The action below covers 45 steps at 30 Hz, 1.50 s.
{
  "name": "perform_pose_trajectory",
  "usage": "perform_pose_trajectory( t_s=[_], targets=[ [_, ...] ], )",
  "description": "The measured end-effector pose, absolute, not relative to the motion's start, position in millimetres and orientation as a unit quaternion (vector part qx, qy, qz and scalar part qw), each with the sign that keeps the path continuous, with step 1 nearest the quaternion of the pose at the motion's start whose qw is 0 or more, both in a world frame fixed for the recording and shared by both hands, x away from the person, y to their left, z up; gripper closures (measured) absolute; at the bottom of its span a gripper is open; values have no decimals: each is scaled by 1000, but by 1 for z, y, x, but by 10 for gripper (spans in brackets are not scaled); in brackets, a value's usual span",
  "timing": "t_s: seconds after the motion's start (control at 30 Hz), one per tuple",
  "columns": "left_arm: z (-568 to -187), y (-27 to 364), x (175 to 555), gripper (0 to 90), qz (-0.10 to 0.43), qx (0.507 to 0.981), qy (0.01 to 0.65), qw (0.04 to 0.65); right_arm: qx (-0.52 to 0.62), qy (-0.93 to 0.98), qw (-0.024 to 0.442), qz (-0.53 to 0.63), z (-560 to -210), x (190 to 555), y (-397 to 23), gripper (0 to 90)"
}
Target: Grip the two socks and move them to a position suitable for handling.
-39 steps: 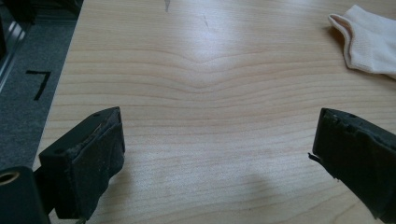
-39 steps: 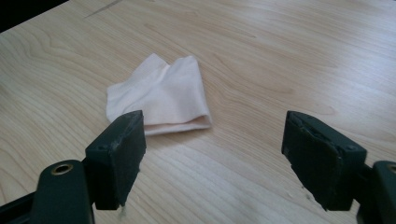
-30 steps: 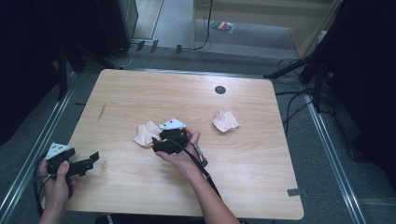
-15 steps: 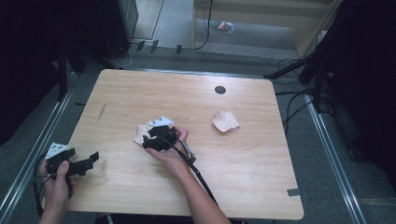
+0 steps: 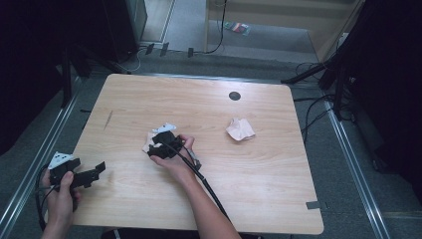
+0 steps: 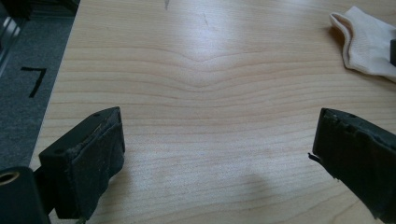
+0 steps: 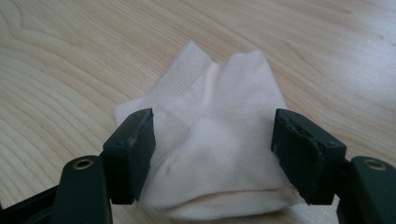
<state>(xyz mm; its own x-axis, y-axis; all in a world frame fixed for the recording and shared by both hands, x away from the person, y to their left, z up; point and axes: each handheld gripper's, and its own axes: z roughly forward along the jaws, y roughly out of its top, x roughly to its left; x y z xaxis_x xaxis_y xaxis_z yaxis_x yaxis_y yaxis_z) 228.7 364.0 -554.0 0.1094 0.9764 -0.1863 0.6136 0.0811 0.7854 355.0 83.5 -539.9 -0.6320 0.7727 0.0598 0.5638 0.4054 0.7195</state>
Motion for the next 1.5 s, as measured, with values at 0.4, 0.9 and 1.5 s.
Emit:
perform_pose_trajectory(
  t_s=[0.4,0.9,1.5],
  targets=[
    [-554,363,229,26,237,637,625,385,372,842,163,355,-543,349,84,794],
    [-554,363,229,26,237,639,624,383,401,813,165,389,-498,326,43,823],
    [-554,363,229,26,237,638,624,383,421,789,187,406,-477,270,-24,822]
  ],
)
